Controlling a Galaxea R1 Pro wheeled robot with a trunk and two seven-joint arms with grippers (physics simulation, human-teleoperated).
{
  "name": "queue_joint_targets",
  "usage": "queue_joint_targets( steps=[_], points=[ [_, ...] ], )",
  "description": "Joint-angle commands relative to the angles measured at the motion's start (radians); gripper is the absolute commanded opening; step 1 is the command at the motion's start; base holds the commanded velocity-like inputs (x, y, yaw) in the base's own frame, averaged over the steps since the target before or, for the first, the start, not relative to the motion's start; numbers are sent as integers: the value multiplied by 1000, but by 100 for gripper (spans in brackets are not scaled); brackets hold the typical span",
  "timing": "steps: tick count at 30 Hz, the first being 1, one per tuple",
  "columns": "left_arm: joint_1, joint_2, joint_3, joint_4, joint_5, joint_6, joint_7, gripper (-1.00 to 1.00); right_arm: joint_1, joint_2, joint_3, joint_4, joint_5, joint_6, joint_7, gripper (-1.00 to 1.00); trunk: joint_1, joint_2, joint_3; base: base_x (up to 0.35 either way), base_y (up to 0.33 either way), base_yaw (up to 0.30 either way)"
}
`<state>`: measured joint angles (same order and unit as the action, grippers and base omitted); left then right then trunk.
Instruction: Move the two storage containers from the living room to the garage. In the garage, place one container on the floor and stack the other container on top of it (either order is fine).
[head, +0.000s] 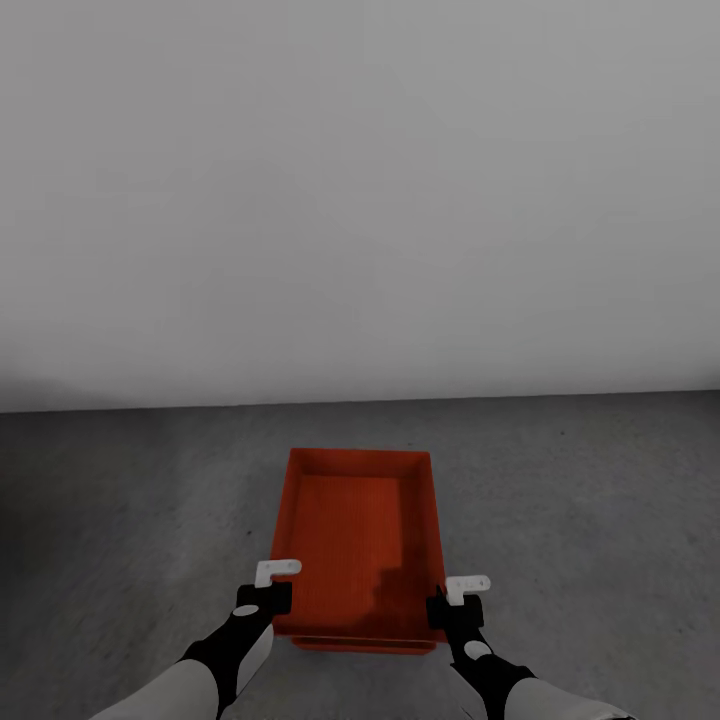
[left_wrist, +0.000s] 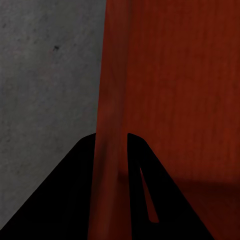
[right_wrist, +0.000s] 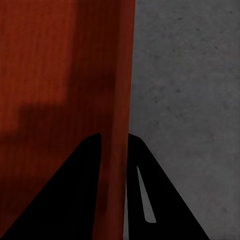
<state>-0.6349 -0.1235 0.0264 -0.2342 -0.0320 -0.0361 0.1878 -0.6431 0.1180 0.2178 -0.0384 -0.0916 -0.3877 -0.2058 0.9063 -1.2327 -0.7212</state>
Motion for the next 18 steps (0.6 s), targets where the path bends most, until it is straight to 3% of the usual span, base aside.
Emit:
queue_joint_targets(
  steps=[1,18],
  points=[
    [0,-7,9,3,3,-2,7,-100,-1,0,-11,0,-20,-8,-4,-100,0,0,-1,0,0,0],
    [-1,-7,9,4,1,-2,5,-100,-1,0,-11,0,-20,-8,-4,-100,0,0,-1,0,-40,0]
  ],
)
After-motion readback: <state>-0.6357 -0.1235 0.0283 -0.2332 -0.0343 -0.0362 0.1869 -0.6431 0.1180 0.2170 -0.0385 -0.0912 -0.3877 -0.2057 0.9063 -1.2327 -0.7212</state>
